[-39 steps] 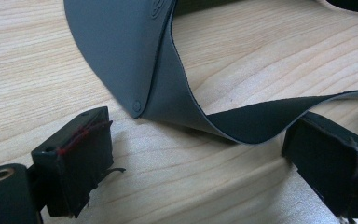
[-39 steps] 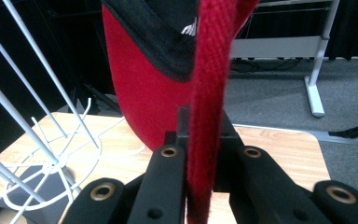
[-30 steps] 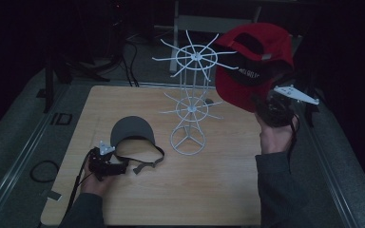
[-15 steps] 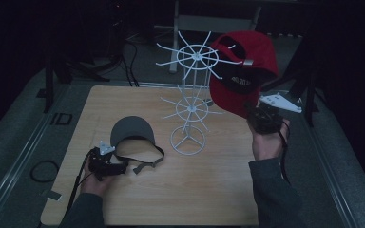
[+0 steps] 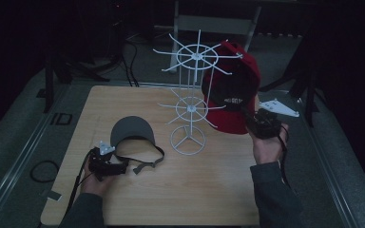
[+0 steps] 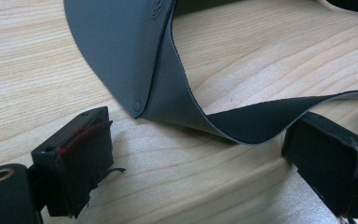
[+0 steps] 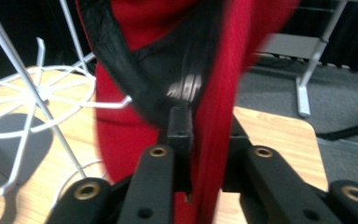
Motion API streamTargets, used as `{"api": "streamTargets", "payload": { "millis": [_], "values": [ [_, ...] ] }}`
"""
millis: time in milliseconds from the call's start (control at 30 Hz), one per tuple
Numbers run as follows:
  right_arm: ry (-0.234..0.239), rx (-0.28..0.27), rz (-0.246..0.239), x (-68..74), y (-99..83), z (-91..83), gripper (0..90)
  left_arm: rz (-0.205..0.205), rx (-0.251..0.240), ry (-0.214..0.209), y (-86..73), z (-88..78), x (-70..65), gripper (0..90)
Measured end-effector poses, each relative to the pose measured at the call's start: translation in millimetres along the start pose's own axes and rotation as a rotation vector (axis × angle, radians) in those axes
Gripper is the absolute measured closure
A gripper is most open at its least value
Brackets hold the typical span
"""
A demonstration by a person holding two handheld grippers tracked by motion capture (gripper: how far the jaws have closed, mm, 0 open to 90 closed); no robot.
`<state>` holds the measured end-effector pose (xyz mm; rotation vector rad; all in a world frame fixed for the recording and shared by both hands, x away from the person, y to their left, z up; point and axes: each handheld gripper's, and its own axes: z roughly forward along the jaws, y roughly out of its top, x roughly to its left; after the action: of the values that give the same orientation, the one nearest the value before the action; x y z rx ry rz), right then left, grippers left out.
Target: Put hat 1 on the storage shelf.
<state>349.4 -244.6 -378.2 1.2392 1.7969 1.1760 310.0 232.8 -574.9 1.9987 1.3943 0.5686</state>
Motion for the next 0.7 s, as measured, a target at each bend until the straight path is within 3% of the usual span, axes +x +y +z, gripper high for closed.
{"api": "streamTargets", "payload": {
  "millis": [233,467,700],
  "values": [
    [0.025,0.018,0.005,-5.8,-8.1,0.1,63.0,-0.003,0.0,-0.001,-0.1,0.0,-0.3,8.6],
    [0.047,0.077,-0.007,-7.0,-19.6,2.8,43.9,-0.002,-0.001,-0.005,-0.2,-0.1,-0.7,8.6],
    [0.051,0.116,-0.02,-9.9,-34.2,-1.6,33.0,-0.001,-0.002,-0.004,-0.3,-0.4,-0.6,9.0]
  ]
}}
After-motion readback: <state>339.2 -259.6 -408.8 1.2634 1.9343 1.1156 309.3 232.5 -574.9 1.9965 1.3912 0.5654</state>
